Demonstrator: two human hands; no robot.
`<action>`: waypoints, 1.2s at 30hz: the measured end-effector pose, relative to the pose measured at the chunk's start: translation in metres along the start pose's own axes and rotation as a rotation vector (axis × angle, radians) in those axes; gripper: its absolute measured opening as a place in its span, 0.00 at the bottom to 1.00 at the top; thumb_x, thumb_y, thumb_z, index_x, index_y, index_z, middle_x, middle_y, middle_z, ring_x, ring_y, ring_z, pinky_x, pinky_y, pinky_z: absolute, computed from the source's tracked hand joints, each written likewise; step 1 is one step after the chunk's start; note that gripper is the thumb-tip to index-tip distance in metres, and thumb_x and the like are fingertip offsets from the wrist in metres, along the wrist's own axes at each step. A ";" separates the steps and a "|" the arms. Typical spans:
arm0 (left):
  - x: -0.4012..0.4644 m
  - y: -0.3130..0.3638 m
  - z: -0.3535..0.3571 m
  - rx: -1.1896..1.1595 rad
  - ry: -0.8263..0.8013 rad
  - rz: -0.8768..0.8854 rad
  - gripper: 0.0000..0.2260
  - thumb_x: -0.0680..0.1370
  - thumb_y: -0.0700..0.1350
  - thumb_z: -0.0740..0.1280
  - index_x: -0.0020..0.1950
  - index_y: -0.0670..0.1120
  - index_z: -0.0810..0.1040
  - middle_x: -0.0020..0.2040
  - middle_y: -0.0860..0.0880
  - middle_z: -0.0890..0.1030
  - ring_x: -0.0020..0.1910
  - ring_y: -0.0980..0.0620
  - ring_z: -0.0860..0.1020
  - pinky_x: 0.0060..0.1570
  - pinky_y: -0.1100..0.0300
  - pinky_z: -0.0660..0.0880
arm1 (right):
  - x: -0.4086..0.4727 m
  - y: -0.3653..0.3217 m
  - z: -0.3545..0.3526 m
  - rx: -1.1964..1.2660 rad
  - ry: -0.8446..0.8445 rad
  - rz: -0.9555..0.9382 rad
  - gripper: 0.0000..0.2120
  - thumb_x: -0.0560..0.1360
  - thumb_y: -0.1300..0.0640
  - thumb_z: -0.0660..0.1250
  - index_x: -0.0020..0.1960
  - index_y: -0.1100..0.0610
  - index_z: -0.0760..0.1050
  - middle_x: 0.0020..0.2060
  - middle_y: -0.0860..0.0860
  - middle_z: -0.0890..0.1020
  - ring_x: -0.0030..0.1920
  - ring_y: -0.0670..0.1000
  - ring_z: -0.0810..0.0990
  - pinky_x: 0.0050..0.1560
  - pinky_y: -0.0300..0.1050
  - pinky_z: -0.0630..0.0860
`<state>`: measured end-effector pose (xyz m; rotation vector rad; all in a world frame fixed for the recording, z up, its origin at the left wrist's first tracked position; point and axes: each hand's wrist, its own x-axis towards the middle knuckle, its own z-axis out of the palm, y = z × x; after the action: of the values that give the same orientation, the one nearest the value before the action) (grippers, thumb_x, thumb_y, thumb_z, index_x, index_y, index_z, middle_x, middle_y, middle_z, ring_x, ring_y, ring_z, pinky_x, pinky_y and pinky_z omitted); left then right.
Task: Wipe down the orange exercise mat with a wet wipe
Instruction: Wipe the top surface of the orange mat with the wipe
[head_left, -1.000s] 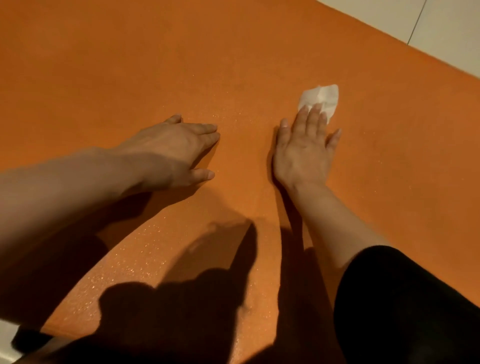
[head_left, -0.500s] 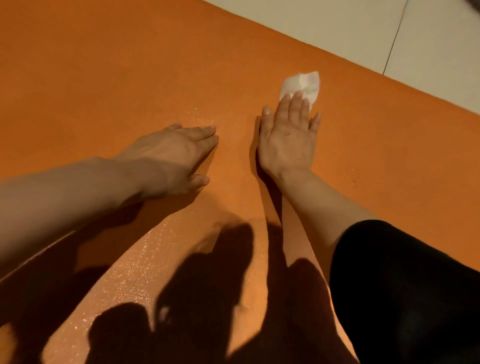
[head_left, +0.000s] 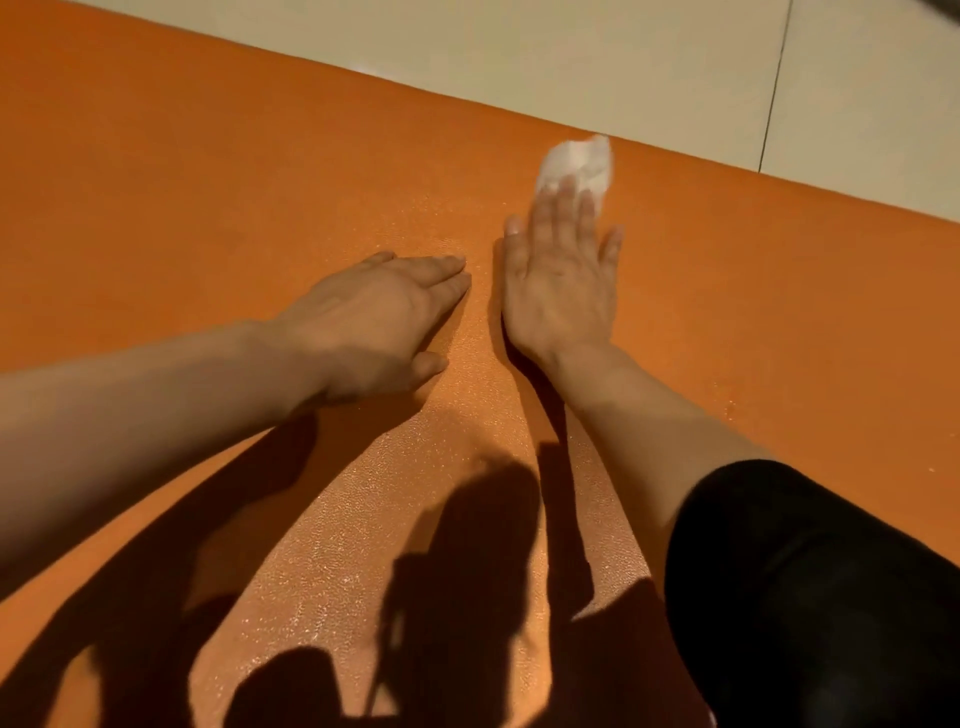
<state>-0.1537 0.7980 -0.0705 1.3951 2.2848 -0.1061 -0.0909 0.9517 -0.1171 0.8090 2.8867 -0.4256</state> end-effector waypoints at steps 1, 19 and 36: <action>0.002 0.001 -0.002 -0.010 0.017 0.004 0.36 0.78 0.56 0.65 0.79 0.49 0.49 0.80 0.52 0.50 0.77 0.52 0.53 0.75 0.57 0.52 | 0.000 -0.008 0.000 -0.002 -0.021 -0.094 0.28 0.83 0.45 0.39 0.80 0.56 0.44 0.79 0.52 0.43 0.78 0.51 0.39 0.75 0.53 0.33; 0.037 0.033 -0.021 0.175 0.008 0.074 0.38 0.76 0.60 0.65 0.78 0.44 0.55 0.78 0.45 0.56 0.76 0.47 0.58 0.72 0.56 0.56 | 0.061 0.032 -0.052 -0.287 -0.292 -0.229 0.30 0.82 0.42 0.37 0.80 0.55 0.40 0.79 0.51 0.41 0.78 0.50 0.41 0.73 0.62 0.32; 0.071 0.100 -0.009 0.072 0.124 -0.039 0.37 0.77 0.64 0.60 0.79 0.49 0.51 0.79 0.48 0.52 0.77 0.49 0.54 0.73 0.55 0.55 | 0.032 0.152 -0.061 -0.193 -0.109 -0.080 0.30 0.82 0.42 0.35 0.79 0.54 0.38 0.78 0.51 0.39 0.78 0.48 0.37 0.75 0.57 0.32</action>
<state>-0.0982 0.9077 -0.0752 1.4293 2.4325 -0.1182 -0.0403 1.1096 -0.1005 0.6220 2.8104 -0.1882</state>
